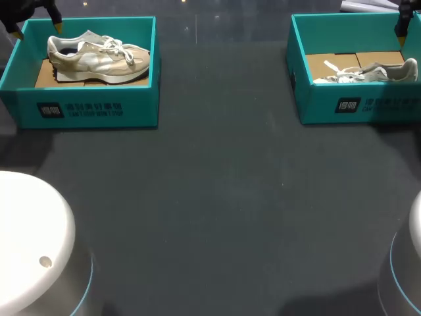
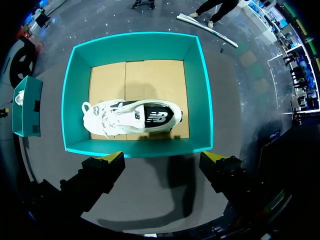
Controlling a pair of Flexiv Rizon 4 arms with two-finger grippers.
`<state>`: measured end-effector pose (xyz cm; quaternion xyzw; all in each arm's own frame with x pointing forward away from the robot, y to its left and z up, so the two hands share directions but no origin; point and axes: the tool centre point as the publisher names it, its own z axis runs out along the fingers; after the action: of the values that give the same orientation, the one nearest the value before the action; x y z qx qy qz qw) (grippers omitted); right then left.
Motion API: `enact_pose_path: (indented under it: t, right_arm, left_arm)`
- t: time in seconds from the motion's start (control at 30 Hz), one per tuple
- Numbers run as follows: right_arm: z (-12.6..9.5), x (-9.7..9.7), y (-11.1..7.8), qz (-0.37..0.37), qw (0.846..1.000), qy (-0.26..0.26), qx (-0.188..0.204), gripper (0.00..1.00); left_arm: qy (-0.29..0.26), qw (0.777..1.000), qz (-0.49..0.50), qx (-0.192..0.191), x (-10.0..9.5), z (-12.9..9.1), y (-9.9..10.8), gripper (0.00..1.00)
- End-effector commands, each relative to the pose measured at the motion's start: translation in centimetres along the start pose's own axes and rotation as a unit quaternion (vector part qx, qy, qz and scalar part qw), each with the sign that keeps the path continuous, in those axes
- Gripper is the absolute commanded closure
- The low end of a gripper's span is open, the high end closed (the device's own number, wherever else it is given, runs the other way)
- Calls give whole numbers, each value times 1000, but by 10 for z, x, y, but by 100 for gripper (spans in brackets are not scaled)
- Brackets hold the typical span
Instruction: Take the shoe out of the shoebox, open the shoe tongue, remove and reinsert the insole, then place the shoe into the shoebox
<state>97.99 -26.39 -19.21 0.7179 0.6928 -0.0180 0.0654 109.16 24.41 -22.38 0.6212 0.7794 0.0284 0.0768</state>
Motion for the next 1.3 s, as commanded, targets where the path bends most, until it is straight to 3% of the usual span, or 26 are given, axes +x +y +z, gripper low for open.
enact_pose_path:
  t: [0.03, 0.23, 0.8, 1.3]
  right_arm:
    - [0, 0, 0, 0, 1000, 0, 0, 0]
    - [0, 0, 0, 0, 1000, 0, 0, 0]
    - [0, 0, 0, 0, 1000, 0, 0, 0]
    - [0, 0, 0, 0, 1000, 0, 0, 0]
  left_arm:
    - [-3, 1000, -2, 22, 5, 2, 17, 0]
    - [-3, 1000, -2, 22, 5, 2, 17, 0]
    - [19, 1000, 5, 8, 17, 26, 60, 0]
    - [14, 999, 36, 18, 20, 47, 80, 0]
